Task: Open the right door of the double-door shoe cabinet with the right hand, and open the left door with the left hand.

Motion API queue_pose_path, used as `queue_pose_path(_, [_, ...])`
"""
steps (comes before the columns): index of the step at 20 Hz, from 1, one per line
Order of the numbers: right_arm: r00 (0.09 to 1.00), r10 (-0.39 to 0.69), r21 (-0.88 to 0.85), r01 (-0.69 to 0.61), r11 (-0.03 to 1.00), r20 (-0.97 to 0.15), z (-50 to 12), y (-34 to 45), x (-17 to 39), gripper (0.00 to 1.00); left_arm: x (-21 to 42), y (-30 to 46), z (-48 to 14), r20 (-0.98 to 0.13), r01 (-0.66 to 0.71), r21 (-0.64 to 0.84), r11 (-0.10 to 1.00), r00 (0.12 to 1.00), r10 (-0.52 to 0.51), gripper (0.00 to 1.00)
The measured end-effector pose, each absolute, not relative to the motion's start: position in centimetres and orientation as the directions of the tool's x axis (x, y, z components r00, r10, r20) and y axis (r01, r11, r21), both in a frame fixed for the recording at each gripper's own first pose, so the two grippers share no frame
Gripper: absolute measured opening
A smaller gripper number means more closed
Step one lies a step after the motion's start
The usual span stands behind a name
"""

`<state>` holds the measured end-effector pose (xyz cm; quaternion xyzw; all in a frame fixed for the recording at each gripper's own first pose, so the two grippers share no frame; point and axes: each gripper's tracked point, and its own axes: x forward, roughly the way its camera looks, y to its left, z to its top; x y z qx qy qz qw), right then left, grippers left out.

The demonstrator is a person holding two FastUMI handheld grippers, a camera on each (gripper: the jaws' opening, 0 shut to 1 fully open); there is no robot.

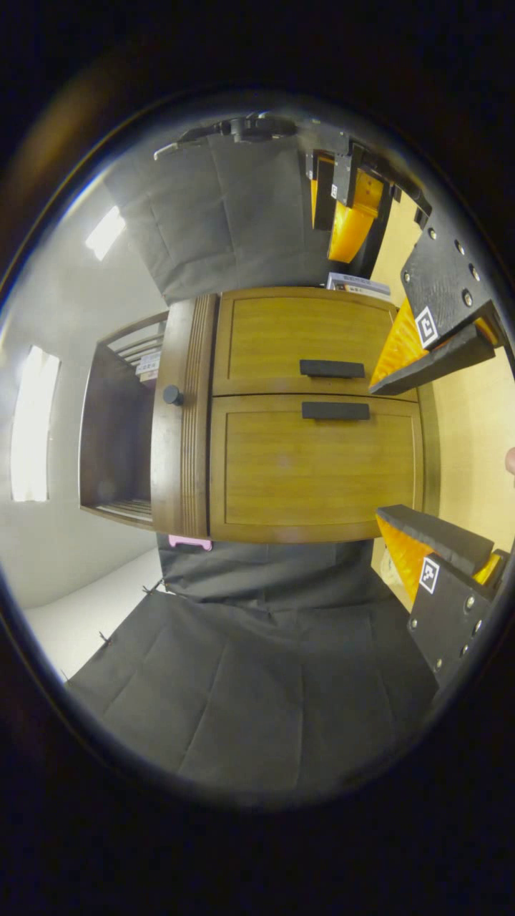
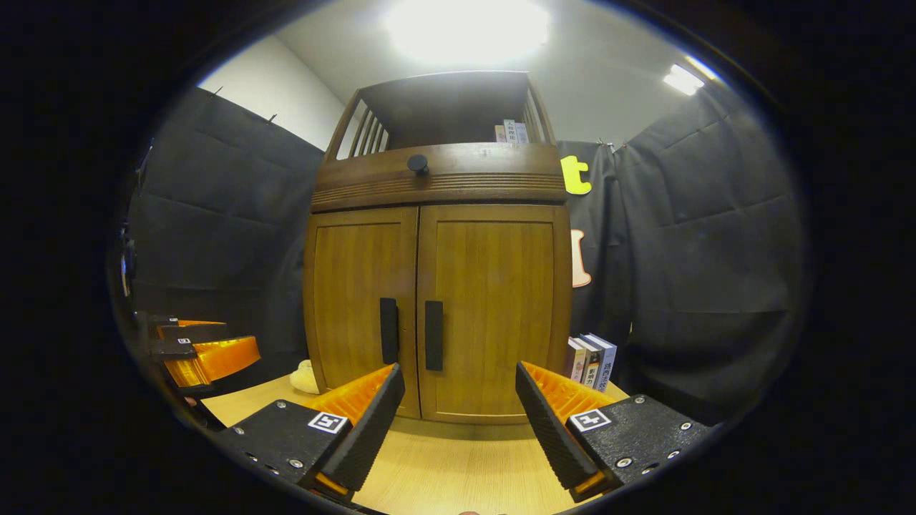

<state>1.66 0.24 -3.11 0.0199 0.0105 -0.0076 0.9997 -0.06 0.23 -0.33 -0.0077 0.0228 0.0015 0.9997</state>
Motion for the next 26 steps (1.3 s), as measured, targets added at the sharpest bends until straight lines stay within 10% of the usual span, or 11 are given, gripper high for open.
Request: queue_pose_path(26, [0.995,0.018,-0.003,-0.019,1.0,-0.1,-7.8,2.7,20.8,0.96,12.7,10.0,-7.8,-0.124,-0.148,-0.219,0.964,0.985,0.123,0.84])
